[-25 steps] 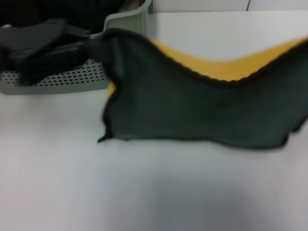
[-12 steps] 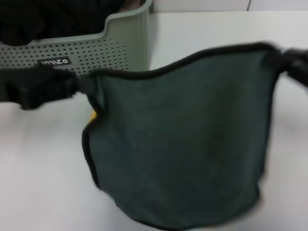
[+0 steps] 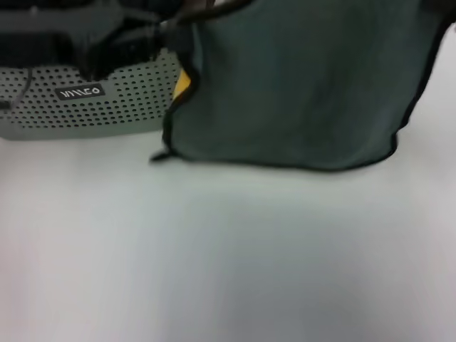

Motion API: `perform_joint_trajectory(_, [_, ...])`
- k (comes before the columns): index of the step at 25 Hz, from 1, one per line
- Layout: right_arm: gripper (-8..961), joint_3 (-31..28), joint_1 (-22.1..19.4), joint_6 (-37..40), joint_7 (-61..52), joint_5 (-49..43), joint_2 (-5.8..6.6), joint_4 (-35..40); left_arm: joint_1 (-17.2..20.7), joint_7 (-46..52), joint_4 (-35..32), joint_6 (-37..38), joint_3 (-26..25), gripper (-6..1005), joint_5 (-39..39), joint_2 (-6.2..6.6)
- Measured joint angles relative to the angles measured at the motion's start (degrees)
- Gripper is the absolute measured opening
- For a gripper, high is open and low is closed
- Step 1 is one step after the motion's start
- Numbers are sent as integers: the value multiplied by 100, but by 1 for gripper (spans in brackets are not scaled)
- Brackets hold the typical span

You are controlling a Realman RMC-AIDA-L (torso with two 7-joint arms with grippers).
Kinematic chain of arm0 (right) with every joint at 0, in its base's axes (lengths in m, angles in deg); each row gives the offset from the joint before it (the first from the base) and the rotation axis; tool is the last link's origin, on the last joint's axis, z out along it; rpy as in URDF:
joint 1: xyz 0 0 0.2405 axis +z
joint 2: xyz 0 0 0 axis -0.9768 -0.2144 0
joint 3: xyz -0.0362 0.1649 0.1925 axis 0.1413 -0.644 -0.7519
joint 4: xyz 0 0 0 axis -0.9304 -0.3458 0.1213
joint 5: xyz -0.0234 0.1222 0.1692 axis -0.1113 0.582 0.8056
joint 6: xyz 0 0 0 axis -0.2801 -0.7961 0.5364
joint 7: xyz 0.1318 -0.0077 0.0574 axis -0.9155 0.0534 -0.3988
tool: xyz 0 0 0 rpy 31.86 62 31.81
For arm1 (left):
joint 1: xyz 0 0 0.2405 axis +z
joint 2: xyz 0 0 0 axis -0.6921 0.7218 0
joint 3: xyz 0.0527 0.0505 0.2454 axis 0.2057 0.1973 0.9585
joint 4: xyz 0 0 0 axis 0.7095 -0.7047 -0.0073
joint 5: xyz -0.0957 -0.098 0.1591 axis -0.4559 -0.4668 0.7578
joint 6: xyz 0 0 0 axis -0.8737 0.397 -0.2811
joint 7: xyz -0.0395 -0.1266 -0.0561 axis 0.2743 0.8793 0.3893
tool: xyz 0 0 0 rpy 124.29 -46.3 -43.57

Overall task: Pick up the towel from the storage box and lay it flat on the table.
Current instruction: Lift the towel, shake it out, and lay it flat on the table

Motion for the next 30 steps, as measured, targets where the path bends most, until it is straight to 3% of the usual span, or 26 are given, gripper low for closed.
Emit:
perform_joint_trajectory(4, [5,65,-370,203,-389,14,-37,542,-182,-27,-3,281,50,73,20,48])
perform_joint_trajectory(8, [6,634,-826,657,-463,13,-51,556,323,-128,-109,475,632,75,-181,106])
perform_joint_trajectory(11, [6,1068,-1248,1122,-605,242,-81,948,1128,-143,-618,495,1707,76,-1209,389])
perform_joint_trajectory(13, [6,1357,-1536,1259,-762,551,-77,1329,1627,-117,-941,498,2403,77,-2040,673])
perform_joint_trajectory(15, [6,1528,-1741,1269,-879,819,-65,1533,1998,-50,-1173,490,2851,78,-2571,875])
perform_joint_trajectory(16, [6,1542,-1764,1194,-897,854,-62,1472,2100,9,-1234,478,2927,78,-2692,893])
perform_joint_trajectory(18, [6,1568,-1672,905,-907,737,-41,1096,2149,126,-1190,469,2771,79,-2600,802])
perform_joint_trajectory(20, [6,1612,-1354,597,-897,406,-31,464,1982,206,-811,463,2288,80,-1957,618])
perform_joint_trajectory(24, [6,1649,-51,30,-577,-459,-24,-1681,1315,201,192,393,1393,82,-119,352])
perform_joint_trajectory(27, [5,1637,697,-469,-204,-713,4,-3077,905,263,531,-9,1109,83,1027,184])
perform_joint_trajectory(30, [5,1682,802,-1037,-85,-774,-28,-3556,727,405,564,-494,1055,85,1796,47])
